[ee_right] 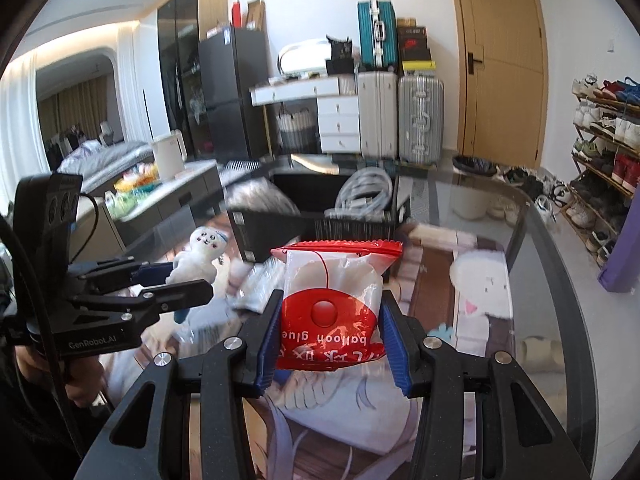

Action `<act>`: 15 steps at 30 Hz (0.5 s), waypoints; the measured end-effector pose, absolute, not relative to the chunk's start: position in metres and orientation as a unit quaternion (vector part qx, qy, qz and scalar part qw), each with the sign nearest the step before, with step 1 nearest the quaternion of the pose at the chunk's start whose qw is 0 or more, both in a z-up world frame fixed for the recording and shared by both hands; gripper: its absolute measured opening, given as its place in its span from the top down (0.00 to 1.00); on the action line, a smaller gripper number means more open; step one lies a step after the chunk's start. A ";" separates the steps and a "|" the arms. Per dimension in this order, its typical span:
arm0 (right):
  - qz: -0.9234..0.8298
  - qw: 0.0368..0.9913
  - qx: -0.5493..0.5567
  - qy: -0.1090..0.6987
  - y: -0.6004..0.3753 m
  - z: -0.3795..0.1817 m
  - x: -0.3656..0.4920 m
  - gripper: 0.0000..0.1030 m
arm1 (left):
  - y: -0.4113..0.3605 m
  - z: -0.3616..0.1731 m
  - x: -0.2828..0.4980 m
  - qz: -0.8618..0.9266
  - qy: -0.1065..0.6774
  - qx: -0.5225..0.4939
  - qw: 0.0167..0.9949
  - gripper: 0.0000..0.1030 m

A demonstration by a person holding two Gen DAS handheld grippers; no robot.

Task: Organize soft objects
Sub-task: 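Grasp and lift the white plush doll with left tool while right tool holds the red bag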

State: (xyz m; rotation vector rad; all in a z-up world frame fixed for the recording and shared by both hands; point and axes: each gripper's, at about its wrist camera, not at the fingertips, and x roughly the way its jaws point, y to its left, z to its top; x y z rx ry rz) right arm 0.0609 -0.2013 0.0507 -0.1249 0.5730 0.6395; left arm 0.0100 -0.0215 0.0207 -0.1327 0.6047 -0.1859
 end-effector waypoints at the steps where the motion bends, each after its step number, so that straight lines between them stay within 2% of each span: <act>1: 0.312 0.909 -0.053 0.272 -0.202 0.054 0.061 0.55 | -0.021 0.023 0.010 -0.089 0.292 -0.062 0.950 0.60; 15: 0.323 0.924 0.019 0.205 -0.211 0.092 0.078 0.55 | -0.016 0.052 0.039 -0.038 0.228 -0.002 0.973 0.60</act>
